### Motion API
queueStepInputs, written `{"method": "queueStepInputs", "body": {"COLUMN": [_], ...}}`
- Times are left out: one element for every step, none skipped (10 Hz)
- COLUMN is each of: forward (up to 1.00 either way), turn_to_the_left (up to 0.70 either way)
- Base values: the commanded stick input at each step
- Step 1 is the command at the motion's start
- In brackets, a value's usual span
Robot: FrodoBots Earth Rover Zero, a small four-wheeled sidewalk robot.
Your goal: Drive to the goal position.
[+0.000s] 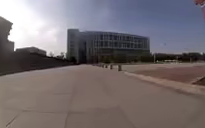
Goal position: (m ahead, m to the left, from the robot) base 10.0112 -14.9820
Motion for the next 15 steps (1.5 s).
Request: {"method": "queueStepInputs", "body": {"forward": [1.0,1.0,1.0,1.0,1.0,1.0,1.0,1.0,1.0,1.0,1.0,1.0,1.0,1.0,1.0], "turn_to_the_left": [0.0,0.0,0.0,0.0,0.0,0.02,0.06,0.4,0.25,0.0,0.0,0.0,0.0,0.0,0.0]}}
